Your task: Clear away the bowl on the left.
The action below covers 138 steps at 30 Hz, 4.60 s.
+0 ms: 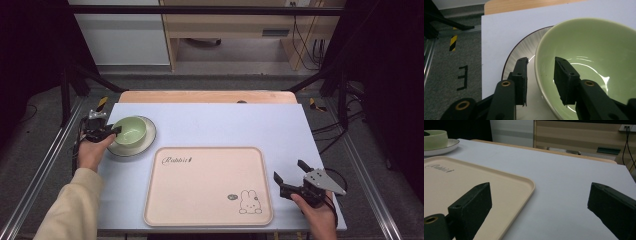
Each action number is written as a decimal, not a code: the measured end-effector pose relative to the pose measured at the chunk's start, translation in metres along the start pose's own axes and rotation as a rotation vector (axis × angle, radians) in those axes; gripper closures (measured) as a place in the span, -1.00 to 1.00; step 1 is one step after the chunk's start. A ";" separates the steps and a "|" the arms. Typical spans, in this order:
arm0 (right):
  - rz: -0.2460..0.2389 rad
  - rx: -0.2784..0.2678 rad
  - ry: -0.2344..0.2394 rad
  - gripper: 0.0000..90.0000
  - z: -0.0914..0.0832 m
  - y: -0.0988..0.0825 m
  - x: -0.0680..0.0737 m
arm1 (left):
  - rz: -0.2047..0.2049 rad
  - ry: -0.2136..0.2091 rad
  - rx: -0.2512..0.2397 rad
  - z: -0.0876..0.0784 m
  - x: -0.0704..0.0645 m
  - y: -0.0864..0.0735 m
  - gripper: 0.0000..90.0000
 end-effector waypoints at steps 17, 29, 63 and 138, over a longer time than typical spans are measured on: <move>0.003 0.007 0.003 -0.88 0.001 -0.002 -0.002 | -0.050 -0.009 0.080 0.008 0.002 0.004 0.82; -0.008 0.005 0.008 -0.88 0.000 0.000 0.000 | -0.064 -0.005 0.037 -0.009 -0.009 0.014 0.85; -0.060 -0.038 0.020 -0.92 0.001 0.001 0.002 | -0.057 -0.255 -0.002 -0.048 -0.094 0.047 0.84; -0.072 -0.030 0.021 -0.91 0.001 0.001 0.003 | 0.025 -0.514 0.077 -0.051 -0.200 0.026 0.83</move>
Point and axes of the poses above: each handheld gripper's, and its own axes: z roughly forward along the jaws, y roughly out of its top, x roughly to its left, the point moved 1 cm from there along z, roughly forward along the jaws, and after that the axes turned 14 degrees about -x, right-handed, at the moved point
